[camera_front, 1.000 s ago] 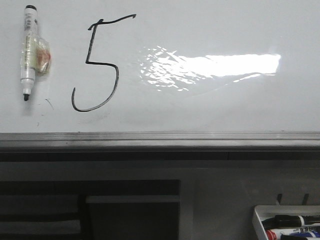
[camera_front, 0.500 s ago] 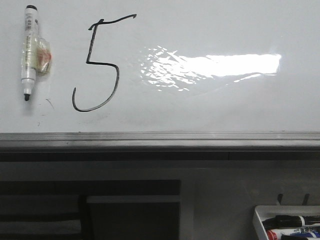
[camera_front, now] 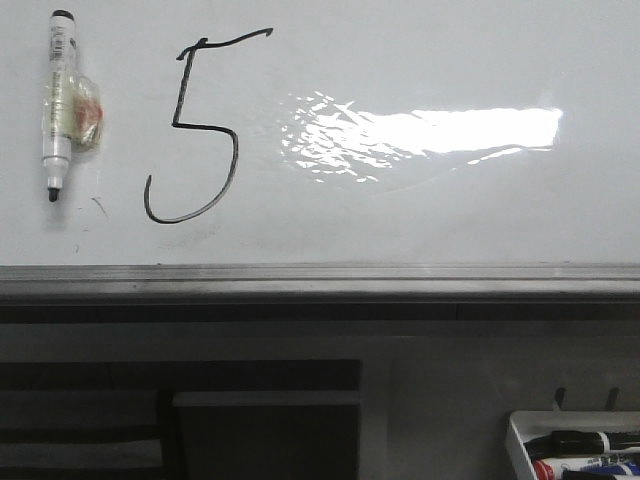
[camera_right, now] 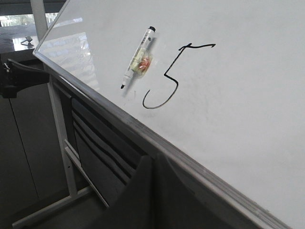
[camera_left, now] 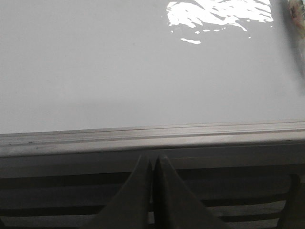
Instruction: Write number 5 on whiteboard
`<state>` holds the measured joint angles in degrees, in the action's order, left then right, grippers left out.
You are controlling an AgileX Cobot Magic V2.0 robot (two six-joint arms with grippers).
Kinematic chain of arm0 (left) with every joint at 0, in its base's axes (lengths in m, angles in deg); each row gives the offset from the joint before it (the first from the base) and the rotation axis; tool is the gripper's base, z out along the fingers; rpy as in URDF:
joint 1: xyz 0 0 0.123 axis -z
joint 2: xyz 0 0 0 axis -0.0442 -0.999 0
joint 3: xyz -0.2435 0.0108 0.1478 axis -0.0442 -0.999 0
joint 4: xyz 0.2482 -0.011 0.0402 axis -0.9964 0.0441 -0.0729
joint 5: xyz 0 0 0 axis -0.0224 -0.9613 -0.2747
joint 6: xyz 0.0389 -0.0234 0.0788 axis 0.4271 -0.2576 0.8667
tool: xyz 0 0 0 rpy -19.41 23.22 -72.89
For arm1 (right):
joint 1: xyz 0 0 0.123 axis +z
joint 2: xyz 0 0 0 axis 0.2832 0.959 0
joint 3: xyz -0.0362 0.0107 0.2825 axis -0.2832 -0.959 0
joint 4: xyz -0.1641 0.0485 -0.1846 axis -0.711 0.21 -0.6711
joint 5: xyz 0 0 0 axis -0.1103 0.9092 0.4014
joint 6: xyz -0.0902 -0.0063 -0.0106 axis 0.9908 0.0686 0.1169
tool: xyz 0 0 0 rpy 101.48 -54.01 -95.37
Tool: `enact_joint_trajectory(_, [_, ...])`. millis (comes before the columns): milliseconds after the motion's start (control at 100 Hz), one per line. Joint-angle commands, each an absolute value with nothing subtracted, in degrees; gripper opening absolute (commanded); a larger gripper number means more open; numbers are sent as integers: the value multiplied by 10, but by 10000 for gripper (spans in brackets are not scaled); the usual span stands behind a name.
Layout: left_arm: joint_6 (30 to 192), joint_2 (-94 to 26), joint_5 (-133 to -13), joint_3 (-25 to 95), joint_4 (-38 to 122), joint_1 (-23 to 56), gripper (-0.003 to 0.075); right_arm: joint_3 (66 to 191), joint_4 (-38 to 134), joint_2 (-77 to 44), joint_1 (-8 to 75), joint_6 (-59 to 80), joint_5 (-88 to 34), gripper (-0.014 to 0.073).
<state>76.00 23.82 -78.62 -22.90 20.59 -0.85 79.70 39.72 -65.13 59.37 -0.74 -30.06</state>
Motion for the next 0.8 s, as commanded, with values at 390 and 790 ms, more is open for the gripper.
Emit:
enact_joint_trajectory(390, [759,254,-748,-239,210,-10,-20,811,350,-647,514,-70,-360,-61])
enact_joint_trajectory(790, [759,254,-748,-239,210,-10,-20,811,291,-652,227,-143,-361,-61])
